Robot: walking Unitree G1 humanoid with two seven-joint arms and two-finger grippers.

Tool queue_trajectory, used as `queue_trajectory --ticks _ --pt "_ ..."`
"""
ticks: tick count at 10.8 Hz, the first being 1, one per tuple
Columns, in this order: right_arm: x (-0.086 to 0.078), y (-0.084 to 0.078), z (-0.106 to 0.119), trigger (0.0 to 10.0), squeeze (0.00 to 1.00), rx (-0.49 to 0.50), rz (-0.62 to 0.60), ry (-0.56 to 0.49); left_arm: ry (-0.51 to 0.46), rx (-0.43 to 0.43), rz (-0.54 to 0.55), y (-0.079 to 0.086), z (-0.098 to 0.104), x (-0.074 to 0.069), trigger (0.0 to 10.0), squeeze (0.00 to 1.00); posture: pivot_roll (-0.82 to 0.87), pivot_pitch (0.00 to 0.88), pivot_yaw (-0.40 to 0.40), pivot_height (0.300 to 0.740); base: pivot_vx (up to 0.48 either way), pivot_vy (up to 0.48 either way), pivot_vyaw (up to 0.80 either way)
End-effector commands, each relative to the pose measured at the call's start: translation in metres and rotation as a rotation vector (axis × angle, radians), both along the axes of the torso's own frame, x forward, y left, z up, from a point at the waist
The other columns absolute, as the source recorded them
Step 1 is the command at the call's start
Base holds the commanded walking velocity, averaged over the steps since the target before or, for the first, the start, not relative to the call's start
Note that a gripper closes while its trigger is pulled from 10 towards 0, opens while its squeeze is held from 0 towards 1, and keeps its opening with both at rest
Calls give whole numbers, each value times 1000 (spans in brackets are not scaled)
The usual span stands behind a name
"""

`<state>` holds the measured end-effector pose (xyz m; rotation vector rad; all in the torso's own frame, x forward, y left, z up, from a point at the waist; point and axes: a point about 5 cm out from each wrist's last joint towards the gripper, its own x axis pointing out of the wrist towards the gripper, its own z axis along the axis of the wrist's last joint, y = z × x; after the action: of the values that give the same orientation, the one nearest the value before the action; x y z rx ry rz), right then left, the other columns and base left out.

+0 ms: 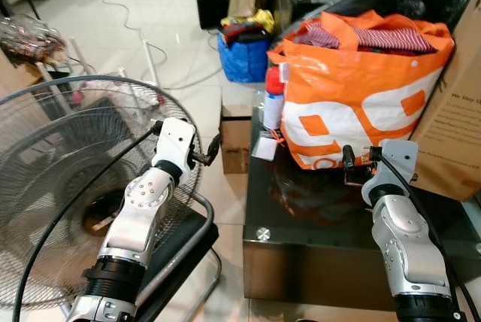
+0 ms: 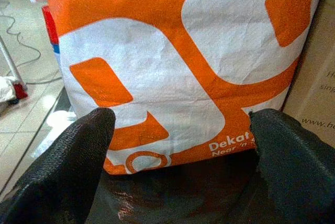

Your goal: Hang keys on a hook

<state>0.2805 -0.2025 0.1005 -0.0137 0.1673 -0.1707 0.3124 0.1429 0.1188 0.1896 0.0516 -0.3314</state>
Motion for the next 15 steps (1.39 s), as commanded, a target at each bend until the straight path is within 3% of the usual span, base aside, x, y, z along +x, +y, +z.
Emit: queue_trajectory --ticks 1,10,15 --pt "1 -1 3 10000 1000 5 -10 -19 -20 2 8 1 4 1 10000 0 -125 0 49 740 0 -319 0" --pt "4 2 3 10000 1000 12 -23 -31 -30 0 -1 -2 7 4 10000 0 -130 0 58 740 0 -380 0" --pt "3 3 -1 10000 1000 17 -19 -12 -24 -27 5 0 7 4 10000 0 -130 0 58 740 0 0 0"
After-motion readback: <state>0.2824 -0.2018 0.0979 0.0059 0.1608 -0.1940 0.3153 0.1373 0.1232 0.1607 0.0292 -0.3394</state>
